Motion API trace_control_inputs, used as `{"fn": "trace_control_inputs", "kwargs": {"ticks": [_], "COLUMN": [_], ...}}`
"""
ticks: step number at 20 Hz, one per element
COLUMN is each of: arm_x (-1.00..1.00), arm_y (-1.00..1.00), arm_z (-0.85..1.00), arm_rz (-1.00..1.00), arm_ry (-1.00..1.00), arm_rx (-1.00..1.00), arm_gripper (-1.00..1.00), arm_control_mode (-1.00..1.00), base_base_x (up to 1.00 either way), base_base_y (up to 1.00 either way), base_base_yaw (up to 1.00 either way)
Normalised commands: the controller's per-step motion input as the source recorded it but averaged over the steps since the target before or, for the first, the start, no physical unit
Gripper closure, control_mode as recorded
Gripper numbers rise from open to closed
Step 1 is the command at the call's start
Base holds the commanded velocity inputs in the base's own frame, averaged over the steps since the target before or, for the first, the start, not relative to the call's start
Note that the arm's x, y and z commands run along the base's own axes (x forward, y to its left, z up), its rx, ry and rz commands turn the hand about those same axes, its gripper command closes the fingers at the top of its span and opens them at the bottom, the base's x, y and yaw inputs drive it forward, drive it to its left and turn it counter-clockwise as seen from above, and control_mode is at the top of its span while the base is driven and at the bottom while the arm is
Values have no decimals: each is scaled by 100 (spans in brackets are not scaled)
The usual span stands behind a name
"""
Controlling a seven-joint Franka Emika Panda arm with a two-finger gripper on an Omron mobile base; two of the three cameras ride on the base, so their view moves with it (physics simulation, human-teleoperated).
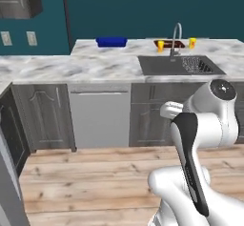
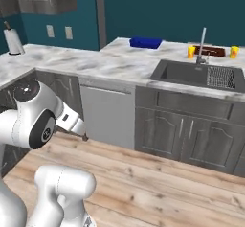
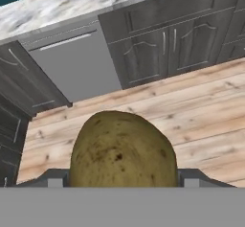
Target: Gather the potato and avocado from the fridge and place them on a tray on the dining counter. Then gather the fishs from the fridge and place them on the other tray.
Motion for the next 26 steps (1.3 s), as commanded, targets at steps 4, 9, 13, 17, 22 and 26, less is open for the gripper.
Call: {"fn": "trace_control_inputs", "kwargs": {"ticks": [4, 9, 13, 17, 22, 26], "arm_x": [0, 0, 0, 0, 0, 0], "arm_y": [0, 0, 0, 0, 0, 0], "arm_z": [0, 0, 0, 0, 0, 0], "arm_rz": [0, 0, 0, 0, 0, 0], "arm_ry": [0, 0, 0, 0, 0, 0], "arm_rx": [0, 0, 0, 0, 0, 0], "arm_gripper": [100, 100, 100, 100, 100, 100], "arm_control_mode": [100, 100, 100, 100, 100, 100], "base_base_x": [54, 55, 58, 56, 56, 54], "base_base_y": [0, 0, 0, 0, 0, -1], "base_base_yaw": [-25, -25, -23, -21, -16, -9]}}
